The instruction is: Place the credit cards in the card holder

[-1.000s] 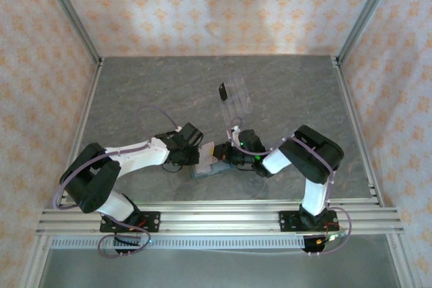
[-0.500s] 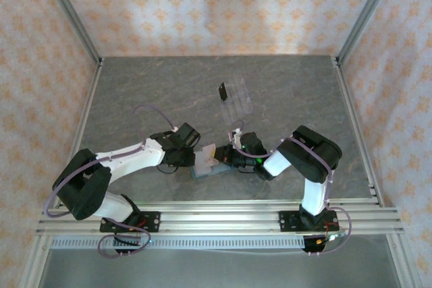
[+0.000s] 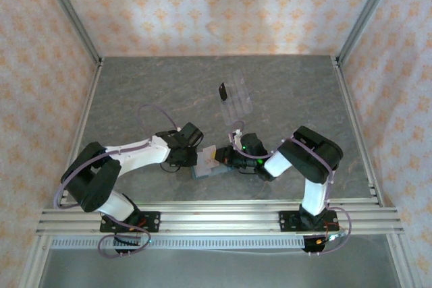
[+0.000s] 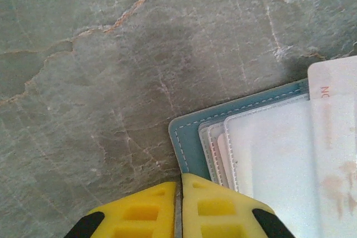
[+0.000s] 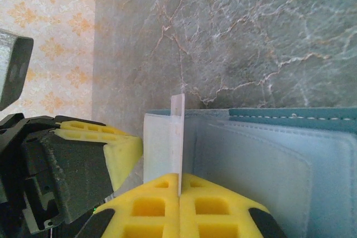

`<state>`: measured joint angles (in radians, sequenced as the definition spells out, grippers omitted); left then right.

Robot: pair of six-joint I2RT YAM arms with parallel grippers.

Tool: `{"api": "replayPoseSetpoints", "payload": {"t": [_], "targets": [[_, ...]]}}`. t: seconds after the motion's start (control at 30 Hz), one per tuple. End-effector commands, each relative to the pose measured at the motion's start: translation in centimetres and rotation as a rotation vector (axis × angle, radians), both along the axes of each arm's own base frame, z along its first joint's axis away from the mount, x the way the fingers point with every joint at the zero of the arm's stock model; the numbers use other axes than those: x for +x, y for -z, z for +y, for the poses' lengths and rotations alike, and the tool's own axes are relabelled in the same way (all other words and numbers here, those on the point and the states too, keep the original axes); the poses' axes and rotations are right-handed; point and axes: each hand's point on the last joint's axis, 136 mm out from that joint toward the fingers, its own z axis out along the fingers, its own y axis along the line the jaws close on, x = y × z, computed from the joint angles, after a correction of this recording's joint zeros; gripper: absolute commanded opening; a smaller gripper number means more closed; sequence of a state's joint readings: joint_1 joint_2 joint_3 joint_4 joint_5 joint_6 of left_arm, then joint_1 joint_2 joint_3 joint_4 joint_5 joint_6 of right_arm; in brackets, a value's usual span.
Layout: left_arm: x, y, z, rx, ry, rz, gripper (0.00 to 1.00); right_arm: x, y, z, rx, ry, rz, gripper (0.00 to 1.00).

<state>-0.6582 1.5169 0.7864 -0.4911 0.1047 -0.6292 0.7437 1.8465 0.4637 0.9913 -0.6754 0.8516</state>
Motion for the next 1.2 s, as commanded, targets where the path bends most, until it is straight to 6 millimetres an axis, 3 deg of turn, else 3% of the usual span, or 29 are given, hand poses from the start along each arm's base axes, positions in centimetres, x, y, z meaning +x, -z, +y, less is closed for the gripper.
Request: {"api": "replayPoseSetpoints", "payload": {"t": [0.0,0.47,1.17], "targets": [[1.0,-0.6,-0.4,-0.014,-0.002,-0.027,0.1,-2.4,3.1,-1.2,-0.106,-0.053,0.085,0.0],[-0.4,2.2,0.4,0.018,-0.024,0.021,0.08,-3.5,3.0,-0.8,-0.1,-0.12,0.118,0.0],[-1.6,3.6,-0.3,0.017,-0.014,0.03,0.07,-3.2,3.3,0.9,-0.103,-0.079,0.114,0.0]]}}
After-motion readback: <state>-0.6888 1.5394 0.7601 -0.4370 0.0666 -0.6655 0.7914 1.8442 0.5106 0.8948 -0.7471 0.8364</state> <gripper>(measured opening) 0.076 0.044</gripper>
